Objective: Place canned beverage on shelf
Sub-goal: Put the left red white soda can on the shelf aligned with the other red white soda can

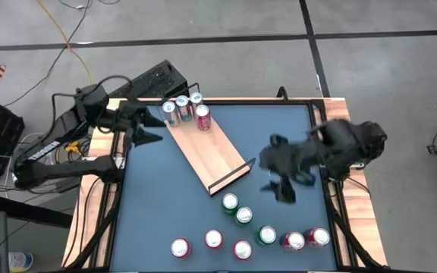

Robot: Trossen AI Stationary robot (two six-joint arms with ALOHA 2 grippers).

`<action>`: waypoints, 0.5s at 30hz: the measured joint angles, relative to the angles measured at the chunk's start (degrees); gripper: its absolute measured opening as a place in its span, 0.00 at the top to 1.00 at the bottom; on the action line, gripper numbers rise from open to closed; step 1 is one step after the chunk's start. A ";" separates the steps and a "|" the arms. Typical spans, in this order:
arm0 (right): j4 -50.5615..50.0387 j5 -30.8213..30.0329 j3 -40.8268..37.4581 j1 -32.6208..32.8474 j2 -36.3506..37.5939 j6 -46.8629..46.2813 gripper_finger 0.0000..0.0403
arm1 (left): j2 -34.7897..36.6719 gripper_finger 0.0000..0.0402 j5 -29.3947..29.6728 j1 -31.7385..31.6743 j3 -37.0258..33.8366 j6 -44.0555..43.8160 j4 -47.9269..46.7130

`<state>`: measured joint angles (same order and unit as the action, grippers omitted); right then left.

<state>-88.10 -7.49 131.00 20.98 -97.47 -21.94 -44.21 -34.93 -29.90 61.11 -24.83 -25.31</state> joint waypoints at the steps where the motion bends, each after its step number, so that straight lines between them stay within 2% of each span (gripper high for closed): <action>1: -1.11 -0.34 -0.46 1.35 -0.46 -1.93 0.20 | 0.13 0.18 1.46 2.42 -0.03 -0.91 1.12; 7: -1.69 -1.20 -5.83 7.00 -4.17 -21.53 0.20 | -1.16 0.18 8.27 15.72 -0.03 -2.01 7.21; 11: -1.91 1.82 -7.91 11.22 -7.03 -32.86 0.20 | -3.48 0.18 8.30 22.27 -0.03 -2.02 7.08; 15: -1.90 4.27 -8.44 15.90 -9.53 -39.92 0.20 | -6.37 0.18 8.91 28.88 -0.03 -3.50 7.72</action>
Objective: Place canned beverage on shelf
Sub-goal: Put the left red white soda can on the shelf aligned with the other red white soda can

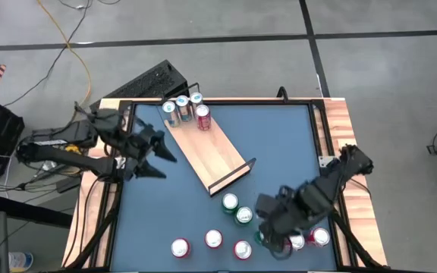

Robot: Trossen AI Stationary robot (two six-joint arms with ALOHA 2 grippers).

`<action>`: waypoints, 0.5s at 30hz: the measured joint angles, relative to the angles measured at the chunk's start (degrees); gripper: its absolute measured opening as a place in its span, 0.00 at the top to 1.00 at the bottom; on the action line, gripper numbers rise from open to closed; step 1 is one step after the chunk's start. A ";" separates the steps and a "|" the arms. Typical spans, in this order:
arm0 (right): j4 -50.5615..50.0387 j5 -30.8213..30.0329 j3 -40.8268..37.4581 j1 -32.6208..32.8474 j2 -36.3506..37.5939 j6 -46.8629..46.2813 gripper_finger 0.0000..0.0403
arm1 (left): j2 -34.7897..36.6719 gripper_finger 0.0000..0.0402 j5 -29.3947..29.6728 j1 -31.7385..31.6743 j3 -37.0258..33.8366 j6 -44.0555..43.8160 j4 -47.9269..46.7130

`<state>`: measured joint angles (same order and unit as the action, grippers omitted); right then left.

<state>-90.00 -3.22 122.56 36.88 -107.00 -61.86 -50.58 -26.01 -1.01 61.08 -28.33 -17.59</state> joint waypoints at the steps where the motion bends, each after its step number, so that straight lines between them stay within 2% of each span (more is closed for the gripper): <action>1: -0.01 0.38 0.00 1.20 -0.25 -1.82 0.20 | -0.82 0.18 0.31 1.77 0.00 -0.87 0.48; 4: -0.05 0.16 0.00 5.37 -0.24 -7.26 0.20 | -3.11 0.18 3.27 7.89 0.00 -2.65 3.53; 6: -0.04 -2.35 0.02 8.29 -0.22 -9.18 0.20 | -4.48 0.18 7.16 12.26 0.00 -2.82 5.55; 10: 0.01 -7.43 -0.57 14.12 -0.16 -11.57 0.20 | -7.57 0.18 19.38 20.91 0.00 -3.63 8.69; 15: 0.04 -7.16 -5.52 18.82 -0.20 -18.07 0.20 | -12.64 0.18 33.41 28.89 0.00 -6.68 13.16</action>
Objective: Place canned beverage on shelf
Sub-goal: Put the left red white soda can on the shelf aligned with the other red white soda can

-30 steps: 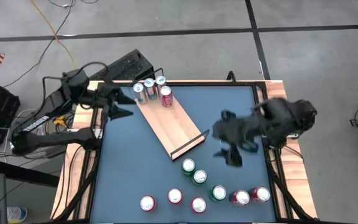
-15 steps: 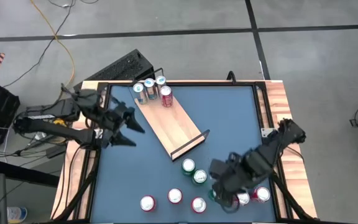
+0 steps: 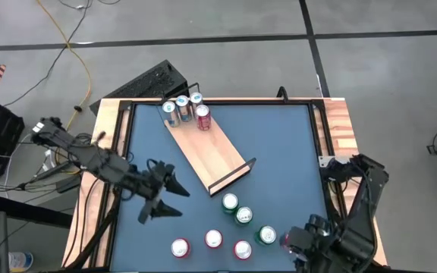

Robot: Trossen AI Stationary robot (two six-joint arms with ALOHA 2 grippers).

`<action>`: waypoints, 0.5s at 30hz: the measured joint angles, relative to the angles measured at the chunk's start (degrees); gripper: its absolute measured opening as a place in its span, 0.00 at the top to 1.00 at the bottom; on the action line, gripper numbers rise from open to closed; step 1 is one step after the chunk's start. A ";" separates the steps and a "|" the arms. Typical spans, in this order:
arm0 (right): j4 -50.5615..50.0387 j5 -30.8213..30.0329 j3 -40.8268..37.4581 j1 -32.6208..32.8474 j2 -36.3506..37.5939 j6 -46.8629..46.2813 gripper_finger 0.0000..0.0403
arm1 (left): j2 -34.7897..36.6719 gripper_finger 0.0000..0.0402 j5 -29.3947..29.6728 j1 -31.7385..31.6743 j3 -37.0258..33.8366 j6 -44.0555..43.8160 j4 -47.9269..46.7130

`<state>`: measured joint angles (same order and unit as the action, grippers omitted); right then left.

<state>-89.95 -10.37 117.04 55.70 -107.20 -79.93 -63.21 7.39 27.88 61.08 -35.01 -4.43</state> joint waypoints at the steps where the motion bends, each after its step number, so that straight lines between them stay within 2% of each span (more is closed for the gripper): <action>1: -0.11 -0.02 -1.17 0.53 0.00 -1.54 0.20 | -1.12 0.18 1.43 1.05 0.00 -0.86 1.30; 8: -0.09 0.45 -9.39 1.65 0.00 -7.08 0.20 | -8.75 0.18 2.02 5.86 0.00 -4.02 12.72; 12: -0.04 3.03 -12.05 0.44 0.00 -4.50 0.17 | -12.51 0.18 2.08 7.72 0.00 -3.11 20.49; 15: -0.14 4.08 -13.56 -1.00 0.06 -1.86 0.15 | -14.64 0.18 2.17 8.09 0.00 -4.35 22.42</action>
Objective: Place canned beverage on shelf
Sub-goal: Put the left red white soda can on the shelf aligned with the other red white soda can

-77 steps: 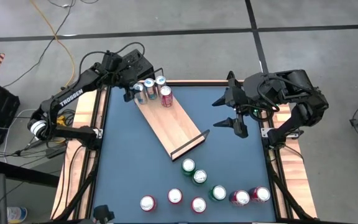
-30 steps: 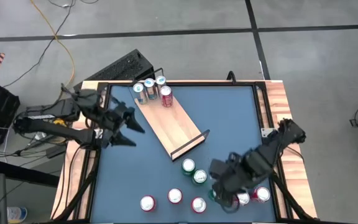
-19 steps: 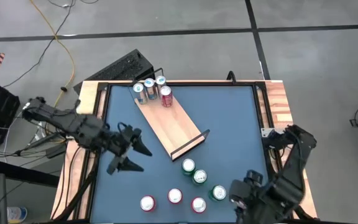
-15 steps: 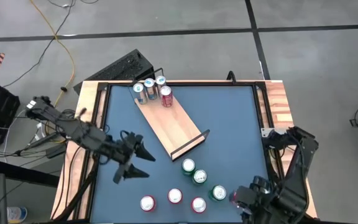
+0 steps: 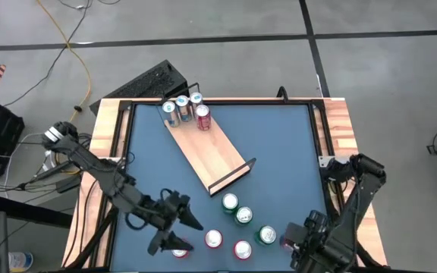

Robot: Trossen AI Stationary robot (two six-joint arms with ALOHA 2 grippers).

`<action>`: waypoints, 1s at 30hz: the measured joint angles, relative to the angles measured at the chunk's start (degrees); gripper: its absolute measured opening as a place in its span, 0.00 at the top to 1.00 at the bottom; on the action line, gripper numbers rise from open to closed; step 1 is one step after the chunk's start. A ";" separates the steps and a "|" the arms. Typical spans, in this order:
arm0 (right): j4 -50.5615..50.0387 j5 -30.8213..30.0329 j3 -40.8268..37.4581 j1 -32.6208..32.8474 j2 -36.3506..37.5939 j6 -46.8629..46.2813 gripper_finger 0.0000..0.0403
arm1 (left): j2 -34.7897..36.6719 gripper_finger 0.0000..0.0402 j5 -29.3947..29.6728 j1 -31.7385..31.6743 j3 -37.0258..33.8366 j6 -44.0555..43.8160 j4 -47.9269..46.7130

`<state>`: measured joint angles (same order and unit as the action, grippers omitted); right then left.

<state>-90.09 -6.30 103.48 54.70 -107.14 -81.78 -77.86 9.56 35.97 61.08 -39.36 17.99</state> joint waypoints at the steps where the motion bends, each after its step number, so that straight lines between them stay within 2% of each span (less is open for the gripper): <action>1: 0.05 0.04 -0.14 -0.44 -0.01 1.02 0.15 | -0.49 0.18 0.16 -0.02 0.00 -0.62 -0.10; 5: 0.08 -0.12 -1.09 -1.70 0.05 3.76 0.13 | -1.95 0.18 0.07 0.04 0.00 -2.77 0.13; 16: 2.28 1.53 -6.97 -2.75 0.16 4.21 0.12 | -2.09 0.18 0.35 0.15 0.00 -3.35 0.01; 21: 2.44 2.85 -6.77 -3.21 0.16 4.25 0.12 | -2.09 0.18 0.35 0.15 0.00 -3.44 0.01; 30: 0.12 1.62 -2.33 -1.22 -0.04 4.25 0.12 | -2.09 0.18 0.33 0.15 0.00 -3.64 -0.06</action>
<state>-89.97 -4.68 101.15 53.48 -107.18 -77.53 -79.94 9.89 36.12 61.08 -43.01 17.93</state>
